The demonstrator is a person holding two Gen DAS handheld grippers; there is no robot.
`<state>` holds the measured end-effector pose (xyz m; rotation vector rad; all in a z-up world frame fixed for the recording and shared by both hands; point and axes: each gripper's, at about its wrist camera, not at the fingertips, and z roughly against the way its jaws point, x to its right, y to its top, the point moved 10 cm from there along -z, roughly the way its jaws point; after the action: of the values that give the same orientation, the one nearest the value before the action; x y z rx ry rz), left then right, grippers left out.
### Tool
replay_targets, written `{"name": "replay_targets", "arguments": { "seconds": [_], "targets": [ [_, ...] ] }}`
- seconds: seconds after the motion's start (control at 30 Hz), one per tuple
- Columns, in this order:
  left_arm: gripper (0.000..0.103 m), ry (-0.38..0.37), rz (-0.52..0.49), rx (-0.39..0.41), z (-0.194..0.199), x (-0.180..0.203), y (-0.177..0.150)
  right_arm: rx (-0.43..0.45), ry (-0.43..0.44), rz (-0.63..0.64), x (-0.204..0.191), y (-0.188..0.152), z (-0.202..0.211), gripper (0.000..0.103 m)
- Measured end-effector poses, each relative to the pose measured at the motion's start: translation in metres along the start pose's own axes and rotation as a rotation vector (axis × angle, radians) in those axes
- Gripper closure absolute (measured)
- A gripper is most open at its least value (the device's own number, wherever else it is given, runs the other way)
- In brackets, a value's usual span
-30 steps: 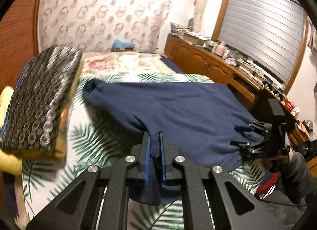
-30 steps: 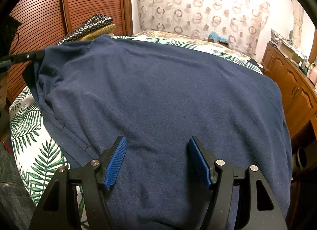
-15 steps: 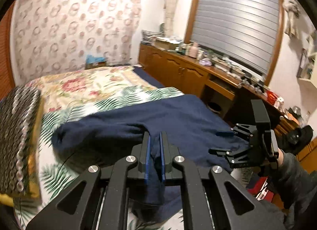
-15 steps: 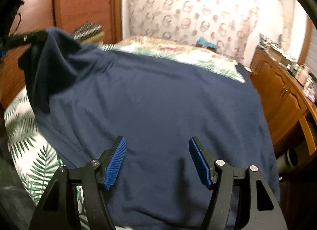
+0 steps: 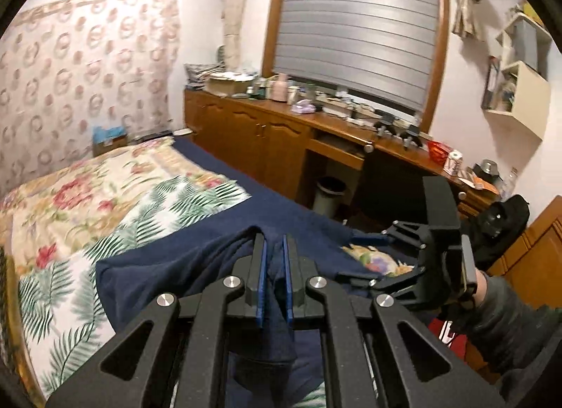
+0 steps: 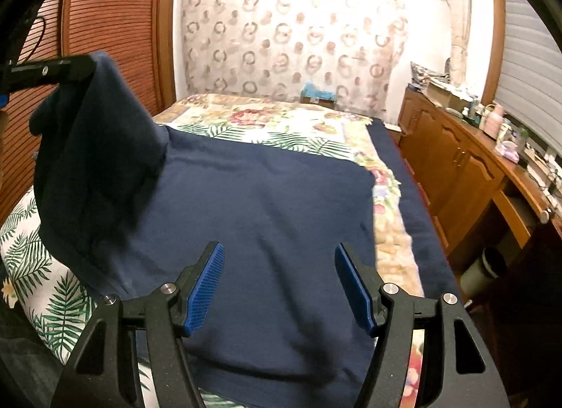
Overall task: Fold small clothes
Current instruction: 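Grasp the navy shirt's edge with the left gripper, fold it over, release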
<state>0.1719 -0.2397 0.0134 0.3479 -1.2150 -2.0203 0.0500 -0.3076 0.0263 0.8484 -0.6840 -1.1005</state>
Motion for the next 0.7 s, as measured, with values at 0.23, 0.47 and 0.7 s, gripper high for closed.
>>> {"name": "replay_targets", "arguments": {
  "seconds": [0.23,0.47,0.7],
  "targets": [
    [0.086,-0.021,-0.026,-0.068,-0.03,0.017,-0.004,0.004,-0.005,-0.029,-0.004,-0.011,0.006,0.036],
    [0.031,0.024,0.009,-0.073,-0.03,-0.004,-0.019,-0.006,0.005,-0.029,-0.004,-0.011,0.003,0.036],
    [0.027,0.109,0.061,-0.055,-0.013,-0.039,-0.044,-0.029,0.055,-0.018,0.001,-0.008,-0.016,0.036]
  ]
}}
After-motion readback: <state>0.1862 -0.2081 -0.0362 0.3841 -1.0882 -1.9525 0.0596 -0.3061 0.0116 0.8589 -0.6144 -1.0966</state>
